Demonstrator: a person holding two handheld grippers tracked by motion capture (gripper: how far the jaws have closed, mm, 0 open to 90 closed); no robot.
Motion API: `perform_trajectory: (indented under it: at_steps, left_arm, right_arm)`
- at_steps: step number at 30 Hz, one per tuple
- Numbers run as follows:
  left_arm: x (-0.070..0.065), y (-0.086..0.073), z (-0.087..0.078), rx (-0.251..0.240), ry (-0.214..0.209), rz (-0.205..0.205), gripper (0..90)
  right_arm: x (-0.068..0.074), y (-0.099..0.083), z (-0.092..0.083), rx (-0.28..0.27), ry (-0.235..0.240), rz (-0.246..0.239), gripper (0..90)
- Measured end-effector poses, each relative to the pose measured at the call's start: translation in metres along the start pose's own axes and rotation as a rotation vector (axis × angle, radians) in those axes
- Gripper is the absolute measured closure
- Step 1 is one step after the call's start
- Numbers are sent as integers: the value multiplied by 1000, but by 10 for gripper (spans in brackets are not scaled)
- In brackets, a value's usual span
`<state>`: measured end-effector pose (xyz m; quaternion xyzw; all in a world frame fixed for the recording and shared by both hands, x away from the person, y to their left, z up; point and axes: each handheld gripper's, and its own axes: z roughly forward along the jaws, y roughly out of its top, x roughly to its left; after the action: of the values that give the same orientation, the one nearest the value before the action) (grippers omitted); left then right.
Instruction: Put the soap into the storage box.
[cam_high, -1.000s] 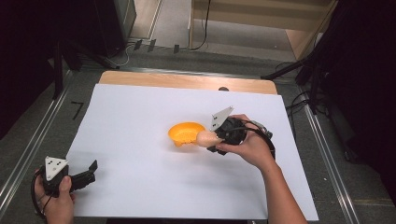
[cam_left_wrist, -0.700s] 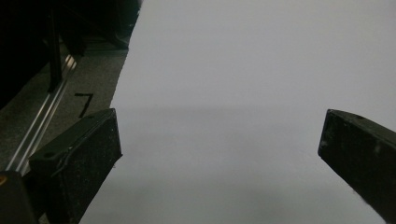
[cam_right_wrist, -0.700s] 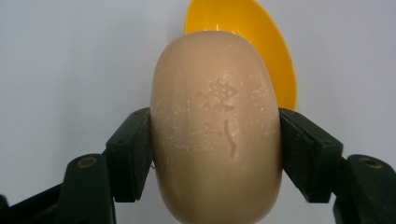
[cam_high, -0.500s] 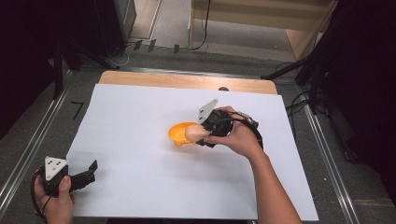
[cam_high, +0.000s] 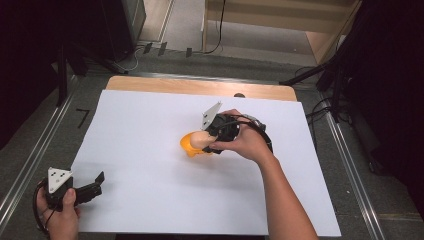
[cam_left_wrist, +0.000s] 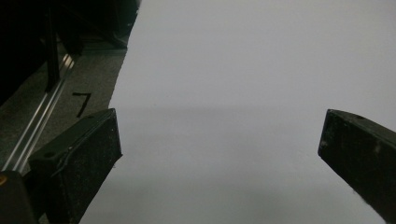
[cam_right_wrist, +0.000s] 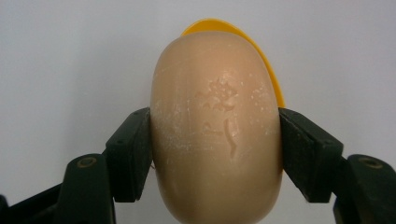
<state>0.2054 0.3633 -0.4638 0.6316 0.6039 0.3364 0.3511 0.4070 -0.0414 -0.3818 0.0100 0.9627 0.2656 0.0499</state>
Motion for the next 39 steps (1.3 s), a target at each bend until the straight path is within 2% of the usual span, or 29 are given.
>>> perform_trajectory:
  at_steps: [9, 17, 21, 27, 30, 33, 39]
  left_arm:
    - [1, 0, 0, -1, -6, -3, 0]
    - [1, 0, 0, -4, -6, -7, 0]
    - [1, 0, 0, -2, -7, -7, 0]
    - [1, 0, 0, -2, -8, -7, 0]
    - [1, 0, 0, 0, -8, -6, 0]
    - [1, 0, 0, -1, -8, -9, 0]
    - [1, 0, 0, 0, -9, -9, 0]
  right_arm:
    - [-9, 3, 13, 29, 25, 4, 328]
    - [-14, 4, 19, 44, 47, 18, 326]
    - [-16, 5, 20, 52, 44, 26, 325]
    - [-18, 3, 24, 56, 72, 43, 323]
    - [-20, 3, 24, 56, 58, 55, 322]
    - [-22, 3, 19, 13, 57, 81, 324]
    - [-21, 0, 8, -4, 20, 119, 267]
